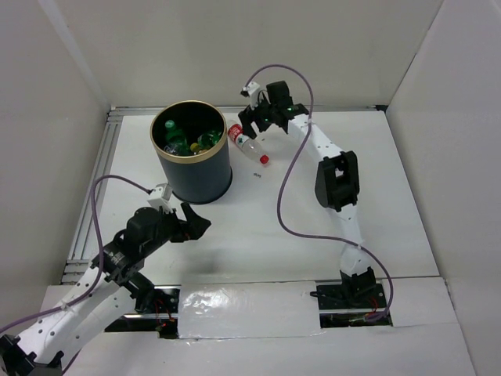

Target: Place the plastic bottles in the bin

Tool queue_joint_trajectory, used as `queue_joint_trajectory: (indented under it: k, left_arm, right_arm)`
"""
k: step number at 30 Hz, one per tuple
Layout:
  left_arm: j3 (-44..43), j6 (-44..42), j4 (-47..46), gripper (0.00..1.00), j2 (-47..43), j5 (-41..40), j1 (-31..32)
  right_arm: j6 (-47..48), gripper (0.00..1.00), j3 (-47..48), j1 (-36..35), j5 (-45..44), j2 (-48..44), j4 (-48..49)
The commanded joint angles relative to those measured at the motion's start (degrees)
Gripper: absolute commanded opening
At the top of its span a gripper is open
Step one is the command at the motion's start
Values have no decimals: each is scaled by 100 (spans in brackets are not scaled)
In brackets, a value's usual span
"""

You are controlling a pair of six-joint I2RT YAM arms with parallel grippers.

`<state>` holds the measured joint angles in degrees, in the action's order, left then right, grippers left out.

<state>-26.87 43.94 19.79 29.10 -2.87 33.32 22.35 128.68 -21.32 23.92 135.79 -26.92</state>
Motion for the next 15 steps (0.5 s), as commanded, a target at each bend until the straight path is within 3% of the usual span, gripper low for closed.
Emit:
queue_joint_trajectory:
  k: [1, 8, 11, 12, 15]
  left_arm:
    - [-46, 71, -335, 100, 140, 103, 34]
    - [7, 228, -511, 100, 386, 103, 34]
    - [7, 229, -564, 100, 517, 103, 34]
    - [7, 229, -616, 100, 570, 103, 34]
    - [7, 229, -617, 100, 570, 103, 34]
  right_arm:
    - [129, 90, 368, -39, -125, 281, -200]
    - [129, 91, 430, -39, -55, 931, -200]
    - [129, 85, 264, -39, 16, 1011, -253]
    - [216, 72, 210, -39, 86, 1011, -253]
    - [270, 45, -53, 75, 332, 634, -253]
